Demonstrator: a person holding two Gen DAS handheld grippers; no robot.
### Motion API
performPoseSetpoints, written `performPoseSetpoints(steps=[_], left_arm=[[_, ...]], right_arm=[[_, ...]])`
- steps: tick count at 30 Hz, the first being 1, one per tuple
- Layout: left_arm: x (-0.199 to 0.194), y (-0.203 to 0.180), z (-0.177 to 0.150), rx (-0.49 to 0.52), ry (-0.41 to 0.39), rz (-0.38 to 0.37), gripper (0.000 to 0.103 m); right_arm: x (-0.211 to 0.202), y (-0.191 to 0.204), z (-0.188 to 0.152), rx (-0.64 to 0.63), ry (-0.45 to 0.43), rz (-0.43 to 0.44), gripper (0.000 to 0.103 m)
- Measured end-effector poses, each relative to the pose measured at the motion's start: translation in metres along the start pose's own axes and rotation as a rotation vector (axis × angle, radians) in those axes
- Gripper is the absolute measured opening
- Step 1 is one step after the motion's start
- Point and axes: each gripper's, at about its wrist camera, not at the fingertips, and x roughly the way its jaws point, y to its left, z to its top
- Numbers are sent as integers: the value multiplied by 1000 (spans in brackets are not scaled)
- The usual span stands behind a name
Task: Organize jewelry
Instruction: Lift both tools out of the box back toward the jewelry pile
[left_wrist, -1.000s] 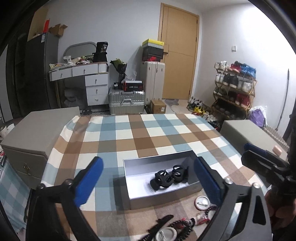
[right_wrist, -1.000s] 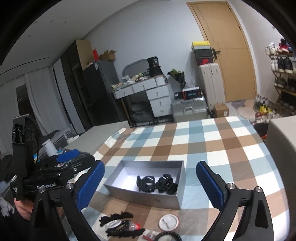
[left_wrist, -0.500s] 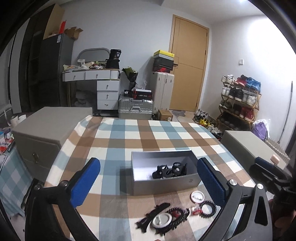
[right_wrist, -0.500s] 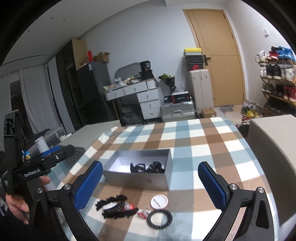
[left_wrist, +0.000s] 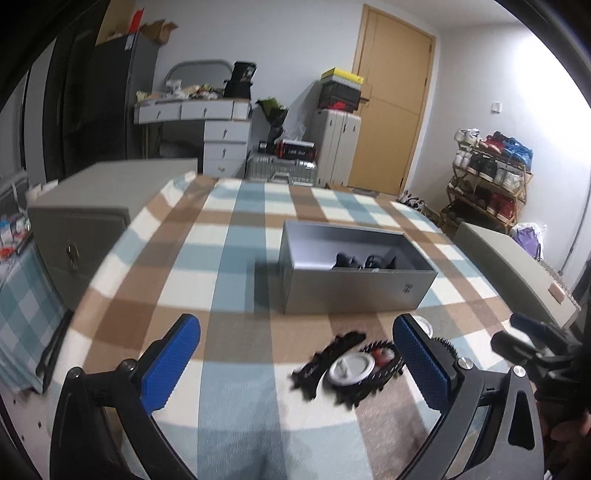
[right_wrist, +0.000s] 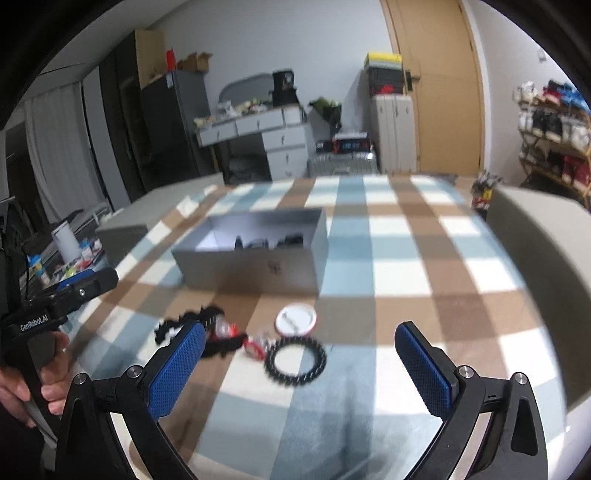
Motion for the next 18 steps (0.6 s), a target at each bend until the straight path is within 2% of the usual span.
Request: performPoseSetpoints(steps=[3,6,10,14,18], left_arm=[[2,2,-7,-4,30,-3,102],[1,3,-11,-2,41,-6,102],[1,5,-14,-7,51,-21,102],[4,8,-16,-22,68,-38,102],[3,7,-17,-17,73,-50,102]], right_arm=[[13,1,-5,0,54,23,102],[23,3,-8,-20,100,-13,102],[31,5,-10,-59,139,-20,101],[42,7,-13,-83,179,-32,93],[51,9,-13,-88,203,-36,91]])
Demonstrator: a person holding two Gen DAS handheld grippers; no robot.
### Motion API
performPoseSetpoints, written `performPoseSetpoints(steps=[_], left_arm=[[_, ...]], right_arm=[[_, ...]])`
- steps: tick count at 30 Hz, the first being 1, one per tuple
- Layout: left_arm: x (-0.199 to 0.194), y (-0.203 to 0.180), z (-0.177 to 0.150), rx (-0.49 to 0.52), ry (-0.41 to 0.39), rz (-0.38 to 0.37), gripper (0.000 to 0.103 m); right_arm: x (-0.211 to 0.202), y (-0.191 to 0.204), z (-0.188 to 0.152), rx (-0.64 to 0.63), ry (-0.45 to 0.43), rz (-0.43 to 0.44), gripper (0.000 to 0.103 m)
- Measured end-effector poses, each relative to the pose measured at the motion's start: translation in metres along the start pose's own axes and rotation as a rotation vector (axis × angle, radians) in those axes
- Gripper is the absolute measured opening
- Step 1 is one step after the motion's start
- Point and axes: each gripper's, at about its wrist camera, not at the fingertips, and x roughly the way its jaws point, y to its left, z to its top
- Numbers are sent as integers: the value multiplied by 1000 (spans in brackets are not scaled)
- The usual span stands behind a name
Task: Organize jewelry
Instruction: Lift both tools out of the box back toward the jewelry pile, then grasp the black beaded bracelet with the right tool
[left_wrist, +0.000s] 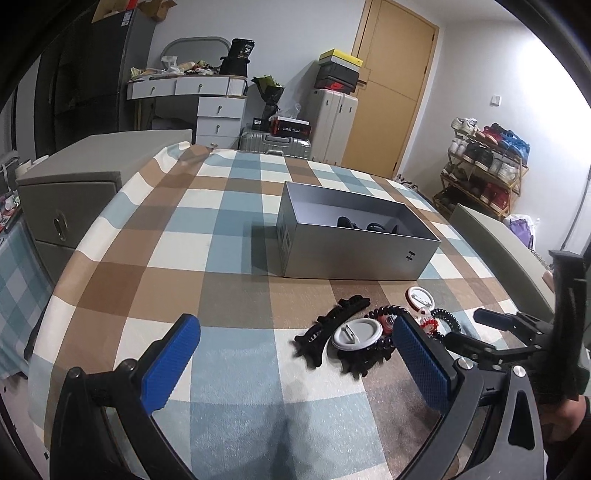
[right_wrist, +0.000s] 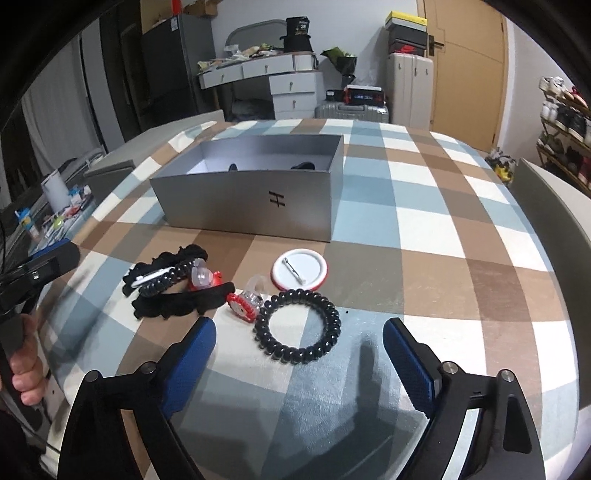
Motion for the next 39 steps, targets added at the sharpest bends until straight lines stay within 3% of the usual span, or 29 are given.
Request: performPoseSetpoints(steps=[5,9,11,17,31,39], left_arm=[[0,1,-2,3,7,-10,102],[3,5,-1,-19,26,-30,102],[2,6,-1,-22,28,-28,102],[1,6,0,-21,28,-33,102],[1,7,0,-31,47,-37,102],[0,-4,5,-3,46,-71,102]], right_arm=[[12,4,0,-22,58,-33,77],[11,7,-1,-54,57,-58,67],[10,8,-1,-61,50,-57,52],[7,13,-3,-95,40,-67,39],[1,-2,-6,-11,29,-19,35],[-13,-13,-10,50,-26,34,35]])
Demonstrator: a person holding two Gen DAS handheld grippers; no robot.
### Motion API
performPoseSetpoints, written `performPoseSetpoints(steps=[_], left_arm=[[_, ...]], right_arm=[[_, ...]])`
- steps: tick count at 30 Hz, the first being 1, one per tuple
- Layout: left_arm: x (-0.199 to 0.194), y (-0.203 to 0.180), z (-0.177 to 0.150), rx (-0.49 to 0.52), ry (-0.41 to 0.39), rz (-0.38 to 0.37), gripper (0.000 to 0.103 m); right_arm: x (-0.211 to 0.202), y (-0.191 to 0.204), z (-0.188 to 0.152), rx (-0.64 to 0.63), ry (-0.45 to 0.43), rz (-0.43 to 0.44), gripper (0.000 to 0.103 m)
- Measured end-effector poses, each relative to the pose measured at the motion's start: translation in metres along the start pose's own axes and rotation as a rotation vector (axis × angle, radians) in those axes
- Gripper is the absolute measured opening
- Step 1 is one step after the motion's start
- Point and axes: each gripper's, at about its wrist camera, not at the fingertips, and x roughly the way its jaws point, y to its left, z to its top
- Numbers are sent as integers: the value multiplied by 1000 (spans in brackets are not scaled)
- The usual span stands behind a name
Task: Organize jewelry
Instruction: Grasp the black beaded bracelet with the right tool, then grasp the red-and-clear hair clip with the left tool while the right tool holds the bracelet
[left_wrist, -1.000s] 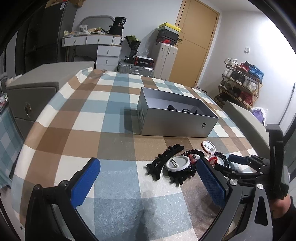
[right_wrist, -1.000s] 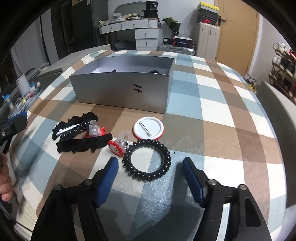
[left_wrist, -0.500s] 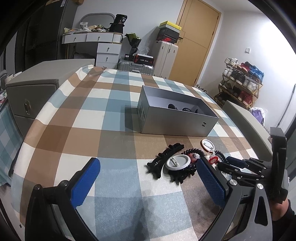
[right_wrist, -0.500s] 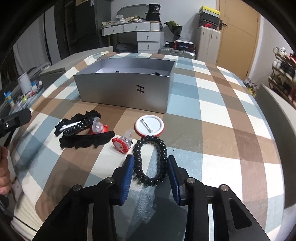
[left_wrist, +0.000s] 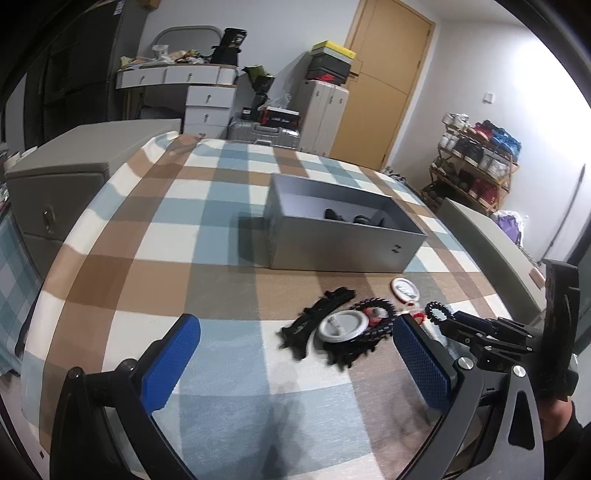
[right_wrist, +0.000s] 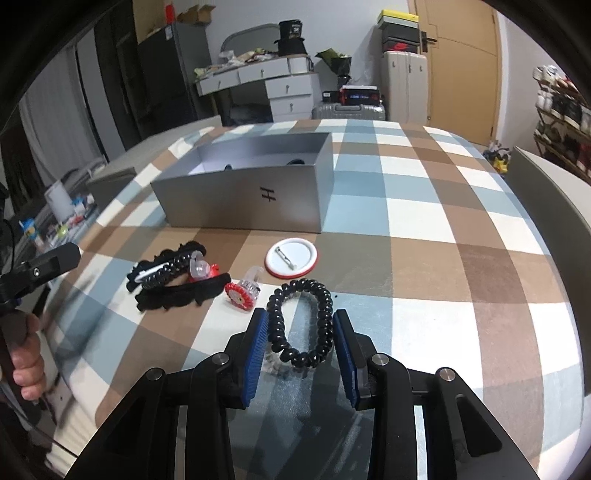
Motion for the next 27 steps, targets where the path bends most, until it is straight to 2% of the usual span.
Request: performPoseSetpoints(steps=[6,11,14,22,27], left_arm=[[3,-27,10,77,8,-66,102],[15,-66,19,209,49,-136,102],[23,-87,23,283,70,-167,102],[53,-120,22,449,183,-200,102],[69,-124,23,454,261,-214,101]], right_arm=[[-8,-17,-2,76,-20,45,35],[-17,-32,-6,128,-43,66,35],[-19,-38,-9,133,-33,53,35],[-25,-53,-19,126,-4,-16,35],[-32,-62,-28,132,-7,-45,37]])
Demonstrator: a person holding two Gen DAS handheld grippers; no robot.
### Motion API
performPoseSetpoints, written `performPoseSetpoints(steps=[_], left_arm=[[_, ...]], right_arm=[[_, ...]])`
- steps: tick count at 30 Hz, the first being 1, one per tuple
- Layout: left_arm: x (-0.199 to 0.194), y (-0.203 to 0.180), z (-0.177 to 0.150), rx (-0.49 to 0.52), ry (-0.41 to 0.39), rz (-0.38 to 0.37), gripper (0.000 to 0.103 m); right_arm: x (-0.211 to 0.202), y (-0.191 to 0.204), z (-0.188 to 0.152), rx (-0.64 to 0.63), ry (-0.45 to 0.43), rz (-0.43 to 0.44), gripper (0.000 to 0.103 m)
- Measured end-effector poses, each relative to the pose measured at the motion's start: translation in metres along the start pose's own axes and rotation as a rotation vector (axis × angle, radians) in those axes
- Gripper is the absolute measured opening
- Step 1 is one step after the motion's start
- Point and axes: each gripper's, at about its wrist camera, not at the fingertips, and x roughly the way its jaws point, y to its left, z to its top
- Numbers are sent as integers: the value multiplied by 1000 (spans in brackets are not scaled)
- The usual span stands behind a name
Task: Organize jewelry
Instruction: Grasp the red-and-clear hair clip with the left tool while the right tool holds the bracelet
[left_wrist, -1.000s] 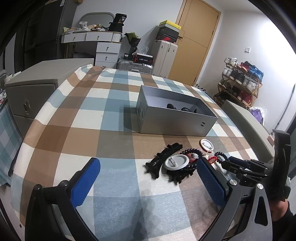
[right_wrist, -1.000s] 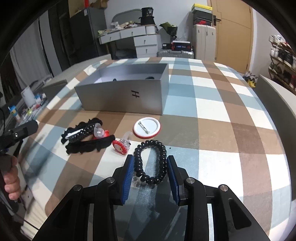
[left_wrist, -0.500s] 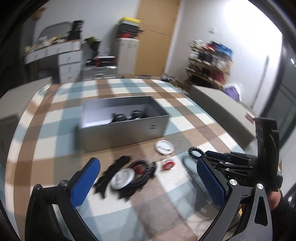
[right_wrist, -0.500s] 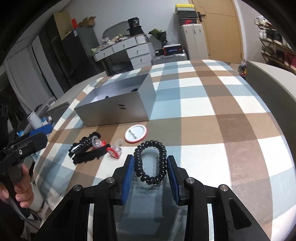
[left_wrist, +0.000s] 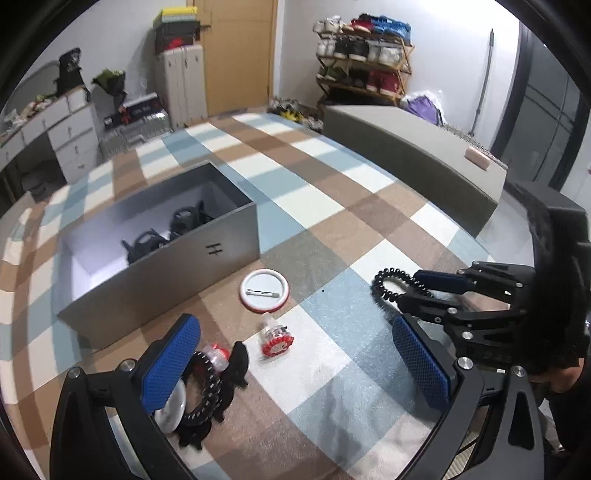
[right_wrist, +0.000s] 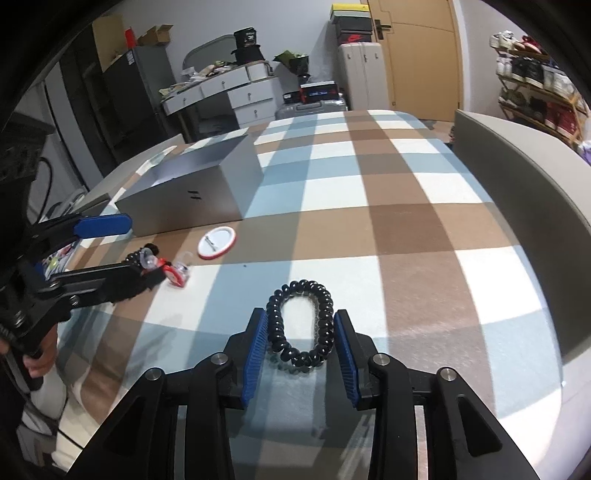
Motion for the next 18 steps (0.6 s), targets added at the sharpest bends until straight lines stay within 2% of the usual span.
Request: performPoseSetpoints(steps=[3,5,7,11,16,18], left_arm=[[9,4,4,1,42,-11,101],[14,4,4,-1,65,-32,90],[20,4,4,-1,91,-36,85],[31,2,2,12,146,-42,59],[37,-2,-1,37,187,-14,52],[40,-2,-3,43,207,-2,42]], right_arm=[[0,-3,-2,-2,-2,-4,41],[-1,-4,-1,1,-5,7,45],[-1,-4,0,2,-7,15,46],[-8,-7,2,12,-34,42,49],[-16,-11,5,21,-72,81,50],[-16,-11,5,24,-69,88,52]])
